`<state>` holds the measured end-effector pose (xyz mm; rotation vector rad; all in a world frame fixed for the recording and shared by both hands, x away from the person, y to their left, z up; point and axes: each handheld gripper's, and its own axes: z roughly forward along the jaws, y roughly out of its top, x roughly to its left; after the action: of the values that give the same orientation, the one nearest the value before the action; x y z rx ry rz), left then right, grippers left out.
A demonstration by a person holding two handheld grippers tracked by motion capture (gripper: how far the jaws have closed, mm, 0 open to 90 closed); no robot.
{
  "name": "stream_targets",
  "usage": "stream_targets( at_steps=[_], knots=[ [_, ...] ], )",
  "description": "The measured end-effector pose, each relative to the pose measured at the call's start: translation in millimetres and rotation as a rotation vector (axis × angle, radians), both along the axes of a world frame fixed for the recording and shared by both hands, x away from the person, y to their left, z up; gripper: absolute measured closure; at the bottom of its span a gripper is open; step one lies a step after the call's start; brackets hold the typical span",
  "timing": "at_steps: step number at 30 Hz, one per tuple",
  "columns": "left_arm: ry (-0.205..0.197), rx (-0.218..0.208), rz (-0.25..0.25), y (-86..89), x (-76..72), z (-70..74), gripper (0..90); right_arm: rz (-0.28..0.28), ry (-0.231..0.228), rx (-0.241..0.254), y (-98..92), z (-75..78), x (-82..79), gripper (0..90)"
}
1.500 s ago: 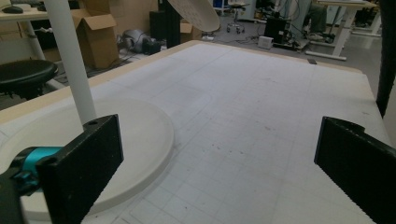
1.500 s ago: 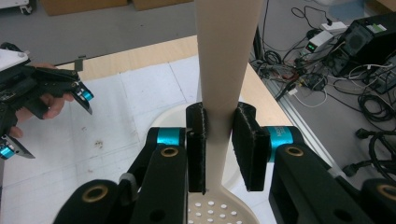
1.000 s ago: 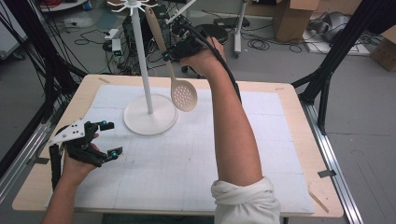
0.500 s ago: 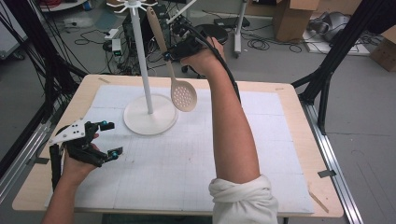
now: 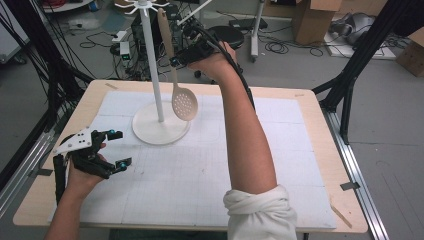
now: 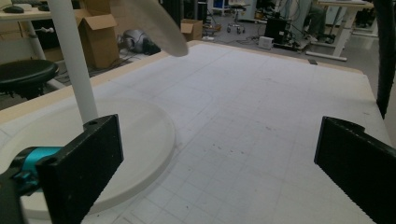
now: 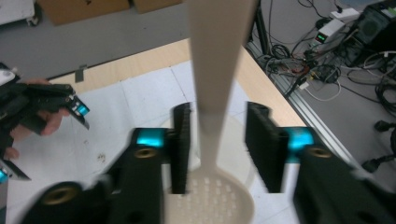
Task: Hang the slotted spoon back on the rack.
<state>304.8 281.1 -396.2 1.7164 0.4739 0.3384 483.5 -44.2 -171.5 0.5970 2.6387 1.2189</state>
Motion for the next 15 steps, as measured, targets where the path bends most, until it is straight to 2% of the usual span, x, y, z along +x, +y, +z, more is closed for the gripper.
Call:
stream_targets(
  at_steps=[2,5,6,11,15],
  knots=[
    [-0.001,0.0,0.001,-0.5,-0.1,-0.2,1.7,0.0,-0.008,-0.009,-2.3,-0.4,-1.7,55.4],
    [0.0,0.003,0.0,-0.5,-0.4,0.0,1.7,-0.002,-0.011,0.004,-6.0,-1.0,-3.7,52.2],
    [0.001,0.001,0.001,-0.6,-0.5,-0.1,1.7,-0.002,-0.02,0.022,-11.8,-2.6,-7.0,50.3],
    [-0.001,-0.002,0.001,-0.5,-0.3,-0.1,1.7,0.007,-0.031,0.022,-22.9,-7.5,-13.8,47.6],
    [0.0,0.004,-0.001,-1.5,0.1,-0.7,1.7,0.013,-0.046,0.049,-37.3,-11.2,-23.5,44.9]
  ],
)
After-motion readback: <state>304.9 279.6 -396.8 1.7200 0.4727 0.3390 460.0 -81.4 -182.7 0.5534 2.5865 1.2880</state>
